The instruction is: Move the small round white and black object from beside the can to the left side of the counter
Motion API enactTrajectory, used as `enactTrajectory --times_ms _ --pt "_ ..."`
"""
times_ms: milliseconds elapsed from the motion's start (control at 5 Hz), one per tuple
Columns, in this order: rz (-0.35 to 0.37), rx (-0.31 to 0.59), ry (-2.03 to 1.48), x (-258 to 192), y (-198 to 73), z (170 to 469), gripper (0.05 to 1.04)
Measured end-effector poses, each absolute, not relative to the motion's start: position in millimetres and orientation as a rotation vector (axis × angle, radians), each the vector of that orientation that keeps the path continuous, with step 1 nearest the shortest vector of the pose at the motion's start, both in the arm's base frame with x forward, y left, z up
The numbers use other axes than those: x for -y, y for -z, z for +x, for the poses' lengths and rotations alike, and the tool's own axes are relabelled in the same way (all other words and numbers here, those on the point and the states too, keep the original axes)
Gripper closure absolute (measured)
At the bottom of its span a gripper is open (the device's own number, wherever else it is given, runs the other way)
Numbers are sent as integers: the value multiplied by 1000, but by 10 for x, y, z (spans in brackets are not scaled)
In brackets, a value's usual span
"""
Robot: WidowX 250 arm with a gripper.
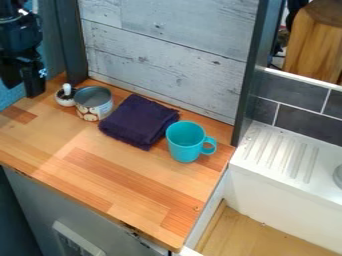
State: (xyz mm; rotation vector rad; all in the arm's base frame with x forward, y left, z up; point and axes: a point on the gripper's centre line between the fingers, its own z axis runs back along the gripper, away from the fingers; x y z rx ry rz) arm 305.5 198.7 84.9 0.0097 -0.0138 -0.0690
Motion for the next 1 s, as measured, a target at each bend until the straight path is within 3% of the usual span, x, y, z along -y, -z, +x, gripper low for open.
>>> enactTrajectory --times_ms 400,1000 --pt "55 51 32 -2012 -726 3375 82" --pt "61 89 -50 -2150 -524 3654 82"
